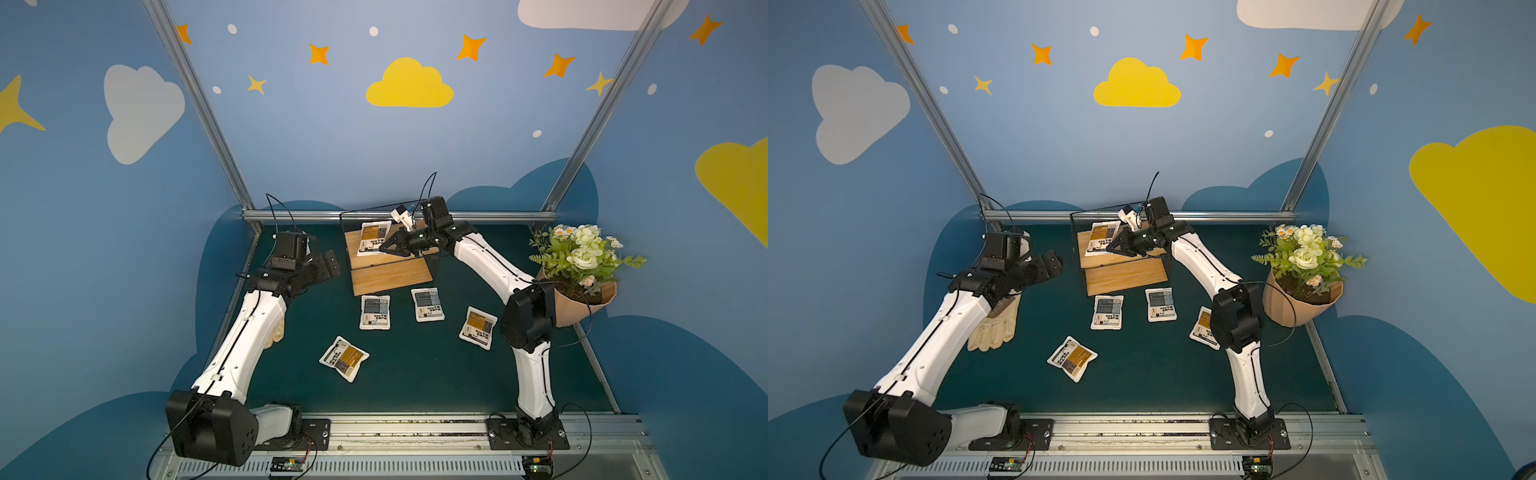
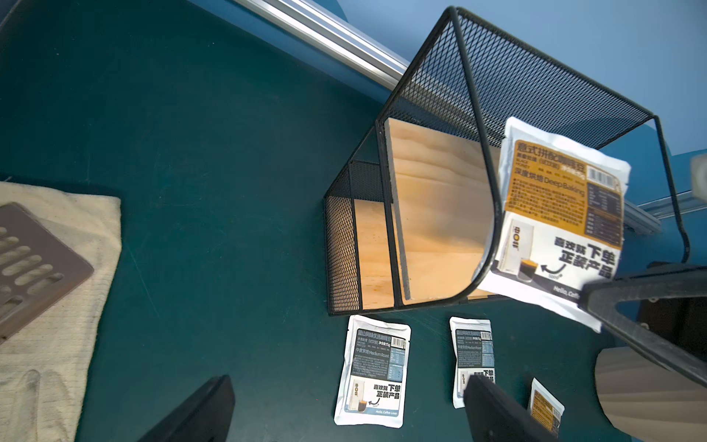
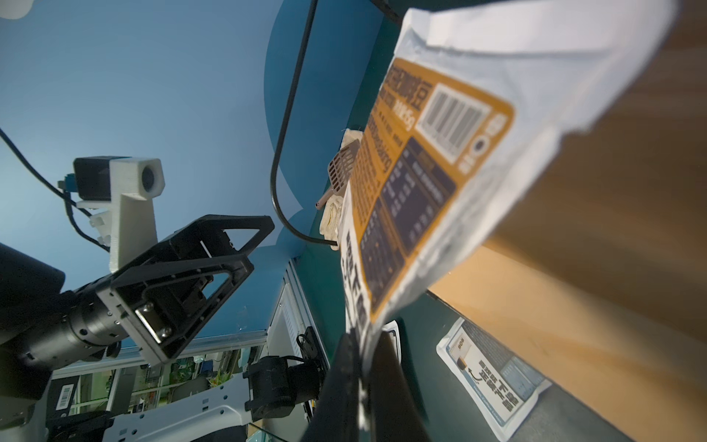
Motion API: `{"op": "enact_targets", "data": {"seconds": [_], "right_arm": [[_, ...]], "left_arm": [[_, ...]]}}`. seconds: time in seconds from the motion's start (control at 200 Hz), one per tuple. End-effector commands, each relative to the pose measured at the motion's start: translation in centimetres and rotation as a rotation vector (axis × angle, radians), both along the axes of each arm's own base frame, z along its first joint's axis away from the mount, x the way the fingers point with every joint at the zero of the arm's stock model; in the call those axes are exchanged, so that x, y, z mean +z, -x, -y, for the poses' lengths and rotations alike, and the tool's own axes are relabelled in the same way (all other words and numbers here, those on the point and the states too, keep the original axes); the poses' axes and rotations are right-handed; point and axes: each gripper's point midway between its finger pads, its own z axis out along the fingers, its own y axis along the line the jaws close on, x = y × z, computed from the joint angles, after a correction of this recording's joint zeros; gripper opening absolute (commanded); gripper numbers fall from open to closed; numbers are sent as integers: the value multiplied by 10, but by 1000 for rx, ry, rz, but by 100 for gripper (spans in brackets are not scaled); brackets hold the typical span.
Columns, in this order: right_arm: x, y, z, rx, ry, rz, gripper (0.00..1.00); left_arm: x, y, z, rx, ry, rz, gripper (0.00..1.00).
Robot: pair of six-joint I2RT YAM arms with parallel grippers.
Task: Place the bagged coffee beans on the shelf by color
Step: Place the bagged coffee beans on the shelf.
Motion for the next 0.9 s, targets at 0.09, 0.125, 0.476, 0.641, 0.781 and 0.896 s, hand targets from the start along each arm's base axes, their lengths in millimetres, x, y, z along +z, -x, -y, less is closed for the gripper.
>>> {"op": "enact_targets", "data": {"seconds": [0.09, 0.125, 0.476, 0.641, 0.781, 0.896], "right_arm": [[-1, 5, -17, 53, -12, -21, 0], [-3, 5, -18, 54, -9, -23, 0], [-25, -5, -22, 61, 11, -55, 0], [-36, -17, -18, 32, 34, -65, 22], [-43, -26, -9, -8, 68, -58, 46], [-47, -34, -2, -41, 89, -47, 48]], "left_arm": [[-8, -4, 5, -34, 11, -2, 100], [-9, -4, 5, -36, 13, -1, 100], [-13, -7, 8, -39, 25, -8, 100], [-15, -7, 10, -44, 37, -11, 100], [-18, -5, 10, -46, 40, -17, 100], [-18, -4, 10, -45, 40, -14, 100]]}}
